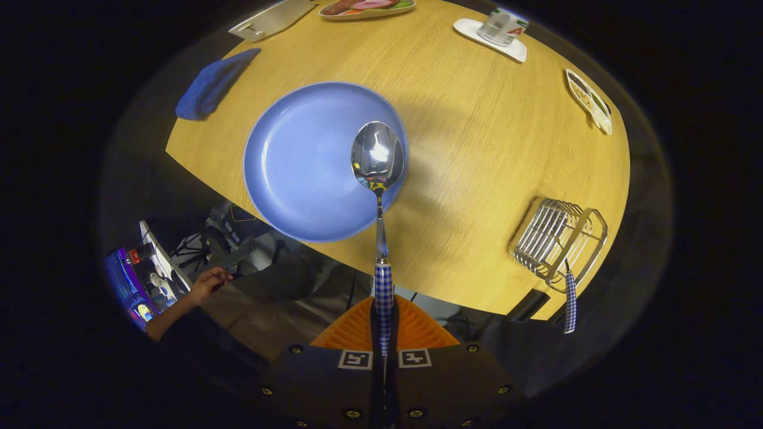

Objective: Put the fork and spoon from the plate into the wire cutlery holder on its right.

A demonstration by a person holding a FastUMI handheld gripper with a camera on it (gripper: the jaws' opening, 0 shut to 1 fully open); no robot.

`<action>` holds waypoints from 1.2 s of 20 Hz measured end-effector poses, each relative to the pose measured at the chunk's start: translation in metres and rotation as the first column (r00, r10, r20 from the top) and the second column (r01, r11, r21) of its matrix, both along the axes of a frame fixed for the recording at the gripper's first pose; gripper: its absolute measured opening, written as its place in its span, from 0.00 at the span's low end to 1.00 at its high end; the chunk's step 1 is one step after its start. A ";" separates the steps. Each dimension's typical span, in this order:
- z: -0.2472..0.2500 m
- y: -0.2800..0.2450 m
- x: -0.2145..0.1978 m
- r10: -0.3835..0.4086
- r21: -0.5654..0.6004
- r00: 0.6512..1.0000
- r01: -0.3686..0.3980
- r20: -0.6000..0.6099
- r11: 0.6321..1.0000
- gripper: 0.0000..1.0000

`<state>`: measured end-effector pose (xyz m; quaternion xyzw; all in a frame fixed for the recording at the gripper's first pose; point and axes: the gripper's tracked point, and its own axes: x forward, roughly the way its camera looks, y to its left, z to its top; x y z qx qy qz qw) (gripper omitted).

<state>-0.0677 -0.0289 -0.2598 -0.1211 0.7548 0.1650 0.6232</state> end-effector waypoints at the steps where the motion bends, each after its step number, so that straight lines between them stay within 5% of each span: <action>1: 0.005 -0.008 -0.002 -0.010 -0.007 1.000 0.010 -0.003 1.000 0.02; 24: 0.060 -0.138 -0.013 -0.309 -0.005 0.951 0.309 -0.014 0.951 0.02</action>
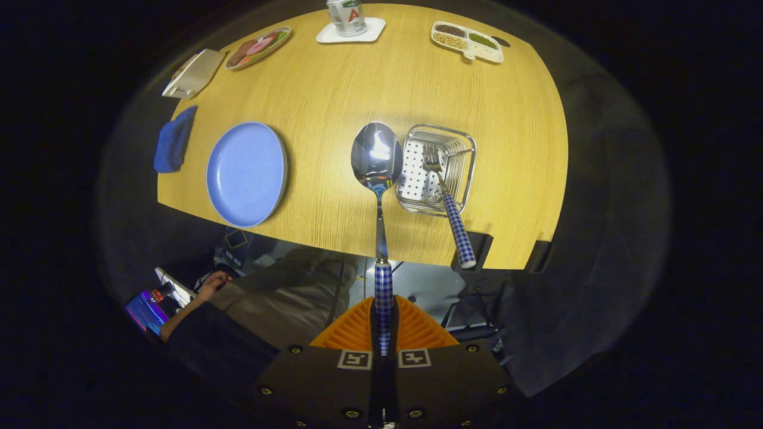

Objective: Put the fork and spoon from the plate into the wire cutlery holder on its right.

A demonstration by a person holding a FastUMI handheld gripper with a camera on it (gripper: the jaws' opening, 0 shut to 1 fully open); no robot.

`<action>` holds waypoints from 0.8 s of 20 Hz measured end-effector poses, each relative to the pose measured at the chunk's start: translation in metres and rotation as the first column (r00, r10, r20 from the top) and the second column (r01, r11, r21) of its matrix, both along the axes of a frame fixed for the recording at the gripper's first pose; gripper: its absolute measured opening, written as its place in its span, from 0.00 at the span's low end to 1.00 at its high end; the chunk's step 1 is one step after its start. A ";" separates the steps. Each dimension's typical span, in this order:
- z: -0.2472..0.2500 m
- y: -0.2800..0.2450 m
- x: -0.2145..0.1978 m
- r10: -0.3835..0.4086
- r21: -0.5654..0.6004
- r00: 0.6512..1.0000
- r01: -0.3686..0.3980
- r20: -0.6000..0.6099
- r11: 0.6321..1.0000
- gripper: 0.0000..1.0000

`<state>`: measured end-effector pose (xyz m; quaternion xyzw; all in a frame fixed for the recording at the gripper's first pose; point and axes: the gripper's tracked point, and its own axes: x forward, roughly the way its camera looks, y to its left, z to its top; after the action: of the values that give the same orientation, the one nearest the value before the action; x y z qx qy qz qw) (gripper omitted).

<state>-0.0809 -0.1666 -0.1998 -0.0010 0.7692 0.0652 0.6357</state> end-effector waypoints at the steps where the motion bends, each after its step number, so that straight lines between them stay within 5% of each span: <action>1: 0.002 -0.006 0.001 -0.009 -0.002 1.000 0.009 -0.011 1.000 0.02; 16: -0.009 -0.032 0.001 -0.064 -0.012 0.985 0.063 -0.160 0.998 0.02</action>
<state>-0.0803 -0.1988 -0.2084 0.0266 0.8177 0.0423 0.5734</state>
